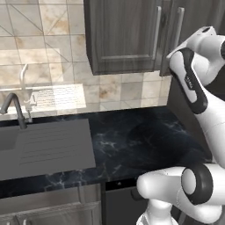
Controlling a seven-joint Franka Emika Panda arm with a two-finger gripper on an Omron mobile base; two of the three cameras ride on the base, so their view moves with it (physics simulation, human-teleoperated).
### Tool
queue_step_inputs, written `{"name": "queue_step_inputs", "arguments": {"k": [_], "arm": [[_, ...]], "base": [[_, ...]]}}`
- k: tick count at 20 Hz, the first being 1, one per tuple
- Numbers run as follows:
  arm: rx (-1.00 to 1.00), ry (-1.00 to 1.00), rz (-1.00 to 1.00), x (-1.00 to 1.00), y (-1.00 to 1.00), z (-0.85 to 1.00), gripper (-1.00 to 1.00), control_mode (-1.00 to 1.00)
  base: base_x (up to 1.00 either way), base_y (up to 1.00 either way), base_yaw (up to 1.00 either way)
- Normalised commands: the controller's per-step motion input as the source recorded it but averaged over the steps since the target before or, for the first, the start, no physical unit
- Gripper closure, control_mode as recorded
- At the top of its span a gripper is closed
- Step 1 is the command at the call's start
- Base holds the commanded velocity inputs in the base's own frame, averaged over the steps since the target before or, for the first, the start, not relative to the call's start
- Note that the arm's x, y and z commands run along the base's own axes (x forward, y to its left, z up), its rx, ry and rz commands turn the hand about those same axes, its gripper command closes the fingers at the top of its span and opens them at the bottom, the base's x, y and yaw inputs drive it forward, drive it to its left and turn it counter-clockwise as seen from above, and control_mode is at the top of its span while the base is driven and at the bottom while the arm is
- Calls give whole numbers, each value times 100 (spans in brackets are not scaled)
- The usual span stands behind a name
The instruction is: Open the cabinet and move the ladle to the pot. Then close the cabinet.
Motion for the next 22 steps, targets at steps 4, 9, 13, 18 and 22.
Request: {"name": "queue_step_inputs", "arguments": {"k": [4, 9, 13, 18, 22], "arm": [[0, 2, -28, -34, -100, 0, 100, -100], [0, -1, -31, -71, -100, -3, 100, -100], [0, -1, -35, -67, -100, -6, 100, -100], [0, -1, -34, -45, -100, -12, 100, -100], [0, 0, -33, -29, -100, -9, 100, -100]], "base": [[0, 0, 0], [0, 0, 0], [0, 0, 0], [0, 0, 0], [0, 0, 0]]}}
